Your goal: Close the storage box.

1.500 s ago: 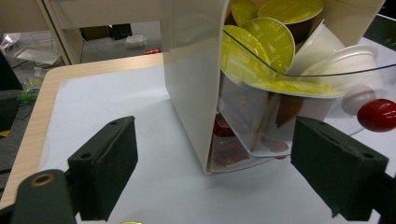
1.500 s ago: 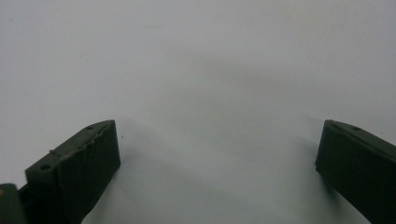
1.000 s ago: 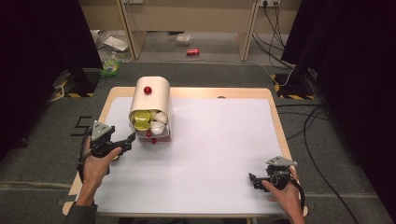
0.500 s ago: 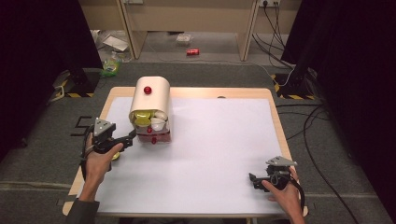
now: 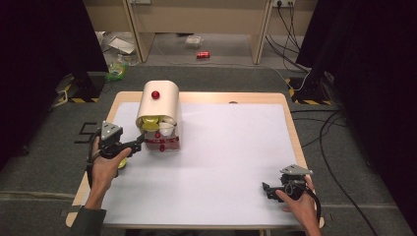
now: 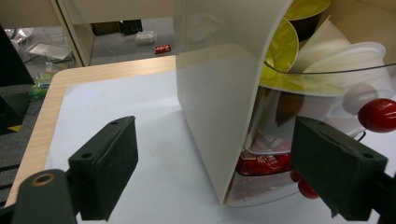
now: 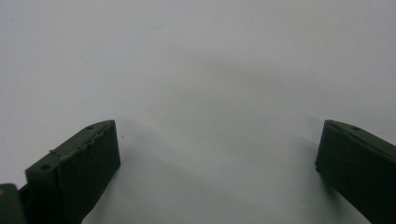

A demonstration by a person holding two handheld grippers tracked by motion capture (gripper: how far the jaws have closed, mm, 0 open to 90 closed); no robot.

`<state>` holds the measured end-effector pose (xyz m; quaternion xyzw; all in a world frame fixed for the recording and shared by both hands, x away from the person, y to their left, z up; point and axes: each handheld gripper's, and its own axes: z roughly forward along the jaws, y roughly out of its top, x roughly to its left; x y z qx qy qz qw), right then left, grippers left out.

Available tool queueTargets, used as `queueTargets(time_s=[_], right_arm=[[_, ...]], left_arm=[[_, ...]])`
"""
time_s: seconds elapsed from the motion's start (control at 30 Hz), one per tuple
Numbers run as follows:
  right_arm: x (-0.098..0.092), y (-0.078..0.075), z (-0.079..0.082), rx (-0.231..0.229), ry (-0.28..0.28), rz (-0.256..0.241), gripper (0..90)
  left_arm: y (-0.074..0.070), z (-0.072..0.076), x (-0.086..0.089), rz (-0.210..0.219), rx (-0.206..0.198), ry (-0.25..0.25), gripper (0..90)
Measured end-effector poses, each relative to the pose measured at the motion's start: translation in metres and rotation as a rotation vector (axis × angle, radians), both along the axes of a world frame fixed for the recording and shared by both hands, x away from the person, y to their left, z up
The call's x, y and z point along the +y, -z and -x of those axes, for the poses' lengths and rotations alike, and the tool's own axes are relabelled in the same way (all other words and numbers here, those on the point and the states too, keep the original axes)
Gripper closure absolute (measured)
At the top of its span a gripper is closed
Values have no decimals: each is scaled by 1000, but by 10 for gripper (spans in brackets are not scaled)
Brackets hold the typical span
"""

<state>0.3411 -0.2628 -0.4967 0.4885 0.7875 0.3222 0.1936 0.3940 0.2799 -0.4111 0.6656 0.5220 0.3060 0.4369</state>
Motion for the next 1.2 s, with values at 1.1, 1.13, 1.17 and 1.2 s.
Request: queueTargets(time_s=[1.1,1.13,1.17,1.2], right_arm=[[0,0,0,0,-1,1,3],[0,0,0,-1,-1,0,3],[0,0,0,-1,-1,0,3],[0,0,0,-1,-1,1,3]], left_arm=[[-3,40,0,100,-2,122,176],[-3,42,0,99,-2,129,176],[-4,44,0,97,-4,133,175],[-4,45,0,99,-6,132,175]])
